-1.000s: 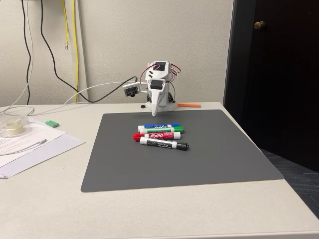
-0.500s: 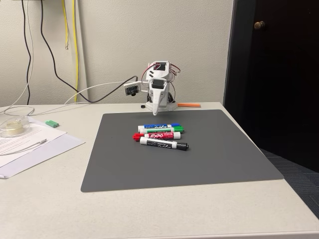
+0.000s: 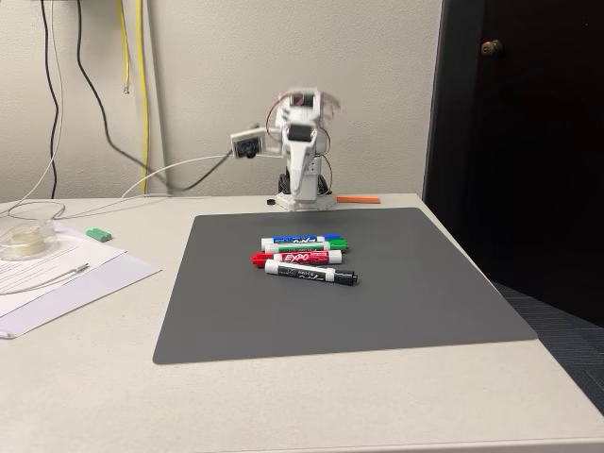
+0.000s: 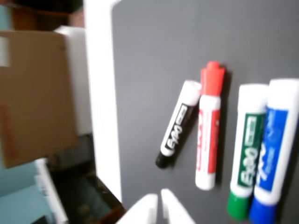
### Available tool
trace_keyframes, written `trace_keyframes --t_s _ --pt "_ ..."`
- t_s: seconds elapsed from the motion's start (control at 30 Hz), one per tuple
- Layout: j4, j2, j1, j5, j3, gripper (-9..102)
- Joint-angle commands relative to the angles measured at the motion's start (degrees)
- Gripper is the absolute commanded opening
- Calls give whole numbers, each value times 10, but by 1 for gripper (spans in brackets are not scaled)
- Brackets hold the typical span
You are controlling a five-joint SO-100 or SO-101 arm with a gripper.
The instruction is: Pick up the black marker.
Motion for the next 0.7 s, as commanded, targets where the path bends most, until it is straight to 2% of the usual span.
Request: trace_keyframes --t_s 0.0,0.1,0.67 --pt "122 -193 -11 3 -279 0" --pt "187 -305 -25 0 -386 0" --pt "91 -497 -33 -47 -368 0"
